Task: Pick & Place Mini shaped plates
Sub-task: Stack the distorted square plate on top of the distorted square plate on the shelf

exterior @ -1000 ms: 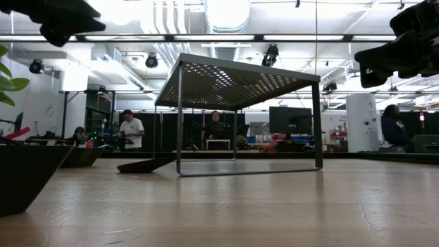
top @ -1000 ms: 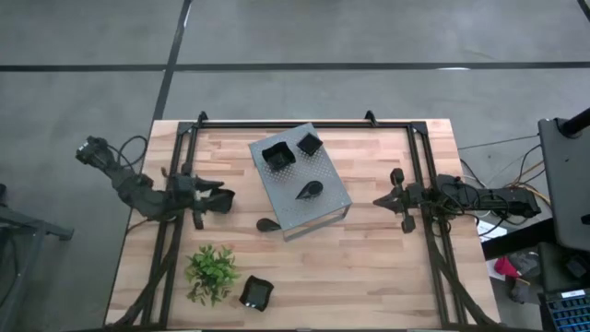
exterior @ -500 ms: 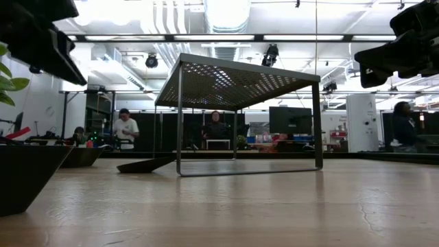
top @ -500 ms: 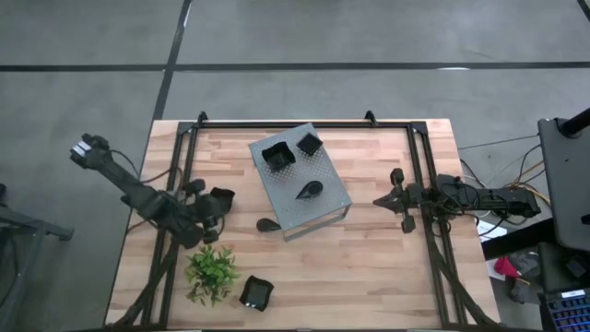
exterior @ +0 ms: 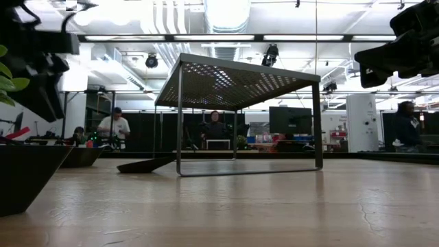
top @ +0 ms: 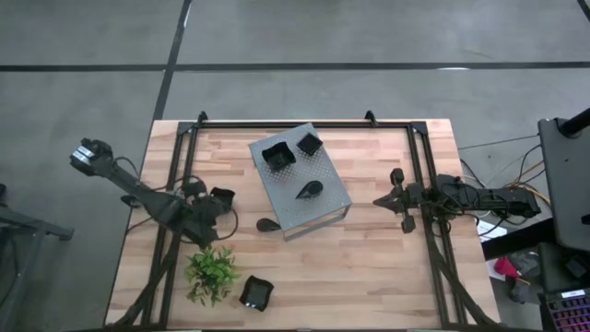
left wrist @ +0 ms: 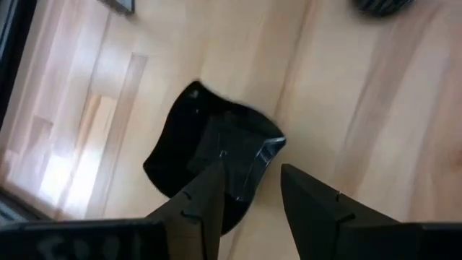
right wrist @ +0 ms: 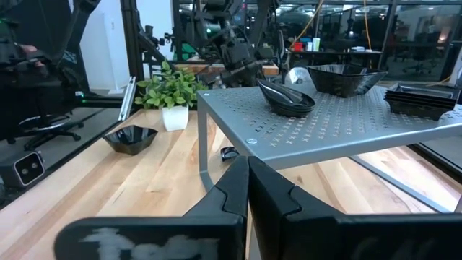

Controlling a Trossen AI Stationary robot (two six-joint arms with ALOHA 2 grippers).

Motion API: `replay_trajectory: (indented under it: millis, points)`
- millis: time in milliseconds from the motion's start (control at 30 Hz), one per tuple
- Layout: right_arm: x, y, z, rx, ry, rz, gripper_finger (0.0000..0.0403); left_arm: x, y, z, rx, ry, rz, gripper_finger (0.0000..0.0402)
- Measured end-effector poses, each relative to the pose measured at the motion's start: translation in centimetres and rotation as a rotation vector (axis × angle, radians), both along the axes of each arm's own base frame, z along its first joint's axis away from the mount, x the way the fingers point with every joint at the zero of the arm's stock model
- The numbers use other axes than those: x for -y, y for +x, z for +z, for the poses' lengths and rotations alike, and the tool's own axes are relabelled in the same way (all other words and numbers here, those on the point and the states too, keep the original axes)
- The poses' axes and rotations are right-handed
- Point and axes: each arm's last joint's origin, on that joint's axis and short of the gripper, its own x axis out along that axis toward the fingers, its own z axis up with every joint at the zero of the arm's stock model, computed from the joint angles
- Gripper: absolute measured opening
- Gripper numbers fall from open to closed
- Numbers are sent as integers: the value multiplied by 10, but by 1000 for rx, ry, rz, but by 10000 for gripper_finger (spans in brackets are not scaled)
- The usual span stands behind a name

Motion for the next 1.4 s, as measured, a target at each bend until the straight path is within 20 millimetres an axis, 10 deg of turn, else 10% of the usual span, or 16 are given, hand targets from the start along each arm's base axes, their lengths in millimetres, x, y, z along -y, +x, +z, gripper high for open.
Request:
replay_trajectory:
  millis: [1400]
  points:
    - [0, 0, 0, 0, 0, 0, 9, -7, 35, -45, -285, -25, -61, 85]
